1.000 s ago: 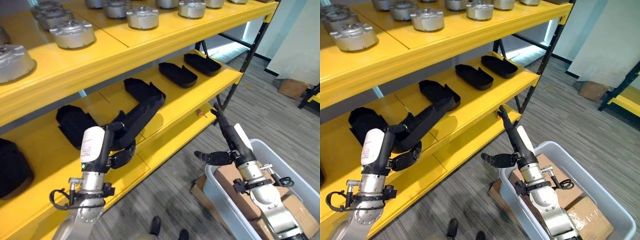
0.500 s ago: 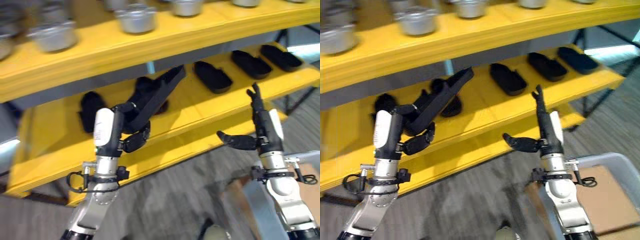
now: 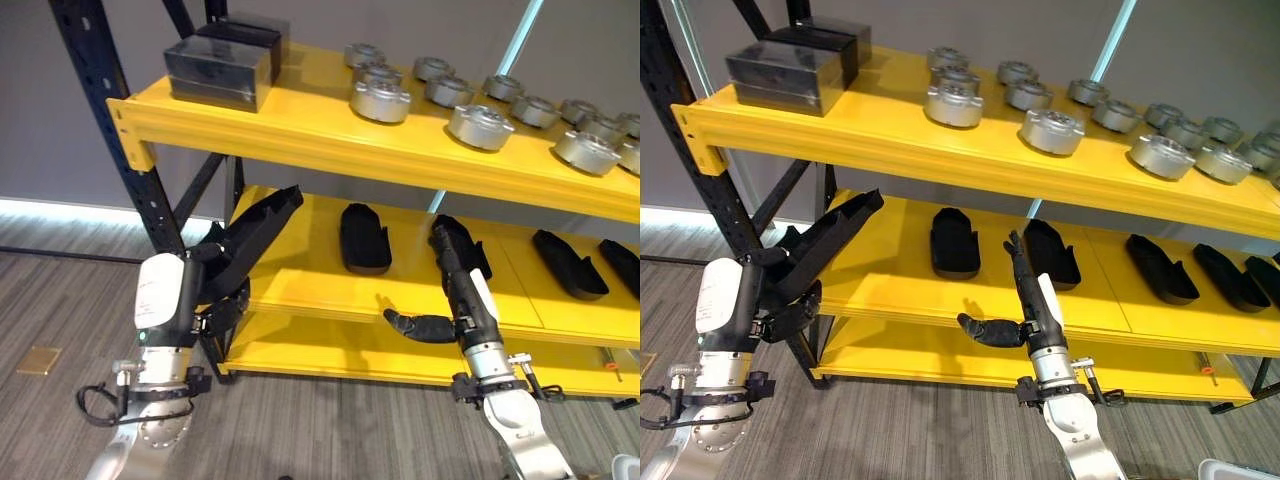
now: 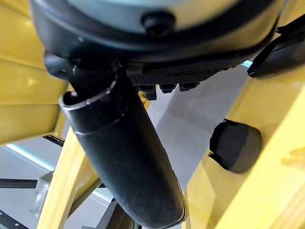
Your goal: Move parts from the plastic box to the shelf.
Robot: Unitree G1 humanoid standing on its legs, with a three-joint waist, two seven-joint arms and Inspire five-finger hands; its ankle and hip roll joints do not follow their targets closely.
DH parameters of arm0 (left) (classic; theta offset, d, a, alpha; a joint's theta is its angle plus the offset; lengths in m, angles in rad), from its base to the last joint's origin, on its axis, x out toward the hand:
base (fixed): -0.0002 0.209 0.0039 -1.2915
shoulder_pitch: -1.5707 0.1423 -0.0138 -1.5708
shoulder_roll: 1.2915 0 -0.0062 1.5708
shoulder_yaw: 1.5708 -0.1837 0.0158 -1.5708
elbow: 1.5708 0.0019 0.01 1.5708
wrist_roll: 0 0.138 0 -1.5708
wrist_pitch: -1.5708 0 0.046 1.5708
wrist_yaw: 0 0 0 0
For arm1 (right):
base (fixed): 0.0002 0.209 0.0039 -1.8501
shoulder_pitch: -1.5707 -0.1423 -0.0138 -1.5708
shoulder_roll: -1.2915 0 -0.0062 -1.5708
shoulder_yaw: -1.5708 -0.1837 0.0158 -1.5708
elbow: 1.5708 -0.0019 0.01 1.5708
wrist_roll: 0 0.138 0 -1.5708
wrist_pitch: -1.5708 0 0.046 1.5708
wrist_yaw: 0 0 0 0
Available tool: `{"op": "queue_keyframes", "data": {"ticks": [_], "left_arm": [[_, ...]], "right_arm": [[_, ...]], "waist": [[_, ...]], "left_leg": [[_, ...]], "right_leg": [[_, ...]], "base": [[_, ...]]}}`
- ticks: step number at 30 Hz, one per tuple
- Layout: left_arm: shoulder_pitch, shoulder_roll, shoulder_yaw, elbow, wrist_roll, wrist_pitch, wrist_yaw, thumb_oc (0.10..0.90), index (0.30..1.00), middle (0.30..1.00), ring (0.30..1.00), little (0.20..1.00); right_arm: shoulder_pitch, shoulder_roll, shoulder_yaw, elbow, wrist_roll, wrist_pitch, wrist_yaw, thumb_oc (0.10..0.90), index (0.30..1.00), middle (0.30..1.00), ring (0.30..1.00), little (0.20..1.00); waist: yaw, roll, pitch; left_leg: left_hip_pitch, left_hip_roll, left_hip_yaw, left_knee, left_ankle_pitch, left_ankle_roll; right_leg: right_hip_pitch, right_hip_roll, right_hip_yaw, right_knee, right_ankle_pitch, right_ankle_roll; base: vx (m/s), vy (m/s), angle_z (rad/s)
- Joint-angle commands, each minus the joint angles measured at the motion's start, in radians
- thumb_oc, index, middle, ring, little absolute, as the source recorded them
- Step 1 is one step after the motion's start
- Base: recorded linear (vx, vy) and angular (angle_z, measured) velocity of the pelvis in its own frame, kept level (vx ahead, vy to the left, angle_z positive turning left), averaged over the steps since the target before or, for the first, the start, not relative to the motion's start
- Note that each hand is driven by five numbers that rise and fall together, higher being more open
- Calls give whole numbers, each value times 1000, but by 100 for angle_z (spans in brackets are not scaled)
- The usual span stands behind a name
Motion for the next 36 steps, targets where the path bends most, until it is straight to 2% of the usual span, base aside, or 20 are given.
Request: {"op": "queue_keyframes", "data": {"ticks": [1,2,5,6,8,9,10,18,20,23,24,26,27,28,30,31,32,33,34,36], "left_arm": [[-123,-30,88,-134,14,-66,95,400,300,300,300,300],[-125,-31,88,-132,14,-67,95,400,300,300,300,300],[-127,-43,77,-131,16,-57,84,400,300,300,300,300],[-132,-48,72,-122,12,-60,80,400,300,300,300,300],[-135,-53,67,-123,13,-64,78,400,300,300,300,300],[-132,-58,60,-118,11,-70,76,400,300,300,300,300],[-116,-64,56,-123,4,-78,69,400,300,300,300,300],[-98,-63,44,-128,-37,-95,56,400,300,300,300,300],[-99,-62,42,-129,-45,-98,56,400,300,300,300,300],[-105,-60,37,-133,-70,-109,49,400,300,300,300,300],[-106,-60,37,-132,-70,-109,48,400,300,300,300,300],[-114,-62,32,-141,-94,-120,44,400,300,300,300,300],[-118,-63,28,-144,-100,-123,48,400,300,300,300,300],[-121,-62,27,-145,-105,-123,49,400,300,300,300,300],[-126,-59,35,-150,-109,-119,53,400,300,300,300,300],[-125,-59,36,-151,-109,-119,53,400,300,300,300,300],[-119,-55,47,-165,-109,-122,59,400,300,300,300,300],[-127,-58,50,-162,-111,-117,75,400,300,300,300,300],[-132,-64,47,-158,-110,-113,86,400,300,300,300,300],[-143,-70,46,-150,-107,-109,85,400,300,300,300,300]], "right_arm": [[-123,-83,-51,-56,4,-94,-1,900,1000,1000,1000,1000],[-125,-84,-51,-55,5,-95,0,900,1000,1000,1000,1000],[-140,-94,-39,-49,18,-99,8,900,1000,1000,1000,1000],[-148,-96,-31,-44,17,-103,8,900,1000,1000,1000,1000],[-153,-101,-25,-52,14,-103,12,900,1000,1000,1000,1000],[-153,-107,-27,-49,11,-106,11,900,1000,1000,1000,1000],[-150,-110,-28,-48,25,-107,14,900,1000,1000,1000,1000],[-104,-126,-60,-56,47,-111,21,900,1000,1000,1000,1000],[-95,-130,-70,-59,57,-116,21,900,1000,1000,1000,1000],[-97,-142,-69,-68,75,-123,25,900,1000,1000,1000,1000],[-97,-142,-69,-68,75,-123,25,900,1000,1000,1000,1000],[-106,-161,-71,-72,85,-128,22,900,1000,1000,1000,1000],[-110,-167,-69,-71,84,-131,17,900,1000,1000,1000,1000],[-113,-171,-73,-70,83,-133,10,900,1000,1000,1000,1000],[-114,-173,-85,-75,80,-135,-4,900,1000,1000,1000,1000],[-114,-173,-84,-76,80,-135,-5,900,1000,1000,1000,1000],[-106,-171,-95,-72,82,-136,-18,900,1000,1000,1000,1000],[-114,-175,-85,-64,79,-138,-32,900,1000,1000,1000,1000],[-124,-177,-77,-57,80,-138,-36,900,1000,1000,1000,1000],[-125,-182,-80,-49,74,-136,-32,900,1000,1000,1000,1000]], "waist": [[-64,84,-28],[-62,86,-29],[-62,92,-26],[-67,92,-21],[-82,90,-21],[-87,89,-29],[-86,87,-37],[-105,94,-77],[-108,89,-74],[-103,81,-48],[-104,82,-48],[-78,83,-1],[-68,81,8],[-69,81,13],[-87,78,8],[-86,78,7],[-94,80,1],[-84,104,-4],[-74,121,-4],[-76,135,-10]], "left_leg": [[117,99,-56,-124,-48,-50],[115,102,-52,-126,-45,-52],[131,86,-46,-138,-52,-50],[115,91,-35,-129,-42,-59],[108,95,-46,-125,-41,-65],[96,97,-41,-124,-36,-69],[93,99,-25,-126,-41,-73],[75,154,3,-94,-67,-108],[59,174,3,-47,-82,-122],[-22,200,0,142,-109,-159],[-27,201,-1,150,-113,-159],[-132,195,-41,379,-52,-195],[-157,190,-66,420,-23,-205],[-174,210,-73,419,-9,-208],[-176,319,-48,328,5,-213],[-166,322,-45,314,8,-216],[-135,440,-22,125,56,-227],[-108,492,-76,-44,171,-255],[-90,493,-146,-62,191,-270],[-81,484,-165,-63,167,-282]], "right_leg": [[-119,276,81,137,-342,150],[-125,279,82,140,-344,144],[-157,367,21,86,-414,138],[-159,389,25,25,-393,122],[-159,408,97,-7,-397,128],[-153,449,149,-55,-409,116],[-120,464,144,-117,-415,115],[-56,499,126,-183,-452,102],[-45,508,123,-186,-464,92],[-18,521,116,-197,-487,65],[-19,522,115,-197,-487,64],[3,534,110,-195,-502,32],[8,536,108,-198,-506,28],[11,537,102,-201,-510,29],[13,525,83,-204,-513,44],[14,528,85,-204,-514,43],[21,501,83,-197,-522,73],[9,498,114,-171,-542,86],[3,497,146,-155,-549,93],[-1,478,154,-142,-549,101]], "base": [[-39,133,-5],[-20,122,-2],[59,38,-23],[-27,-101,-25],[15,-102,-7],[74,-131,-14],[88,-130,-15],[128,-125,-16],[118,-181,11],[45,-146,6],[11,-103,4],[-10,-111,3],[1,-64,-12],[38,0,-27],[58,48,-10],[125,210,25],[179,349,37],[210,463,33],[153,401,3],[86,255,-50]]}}
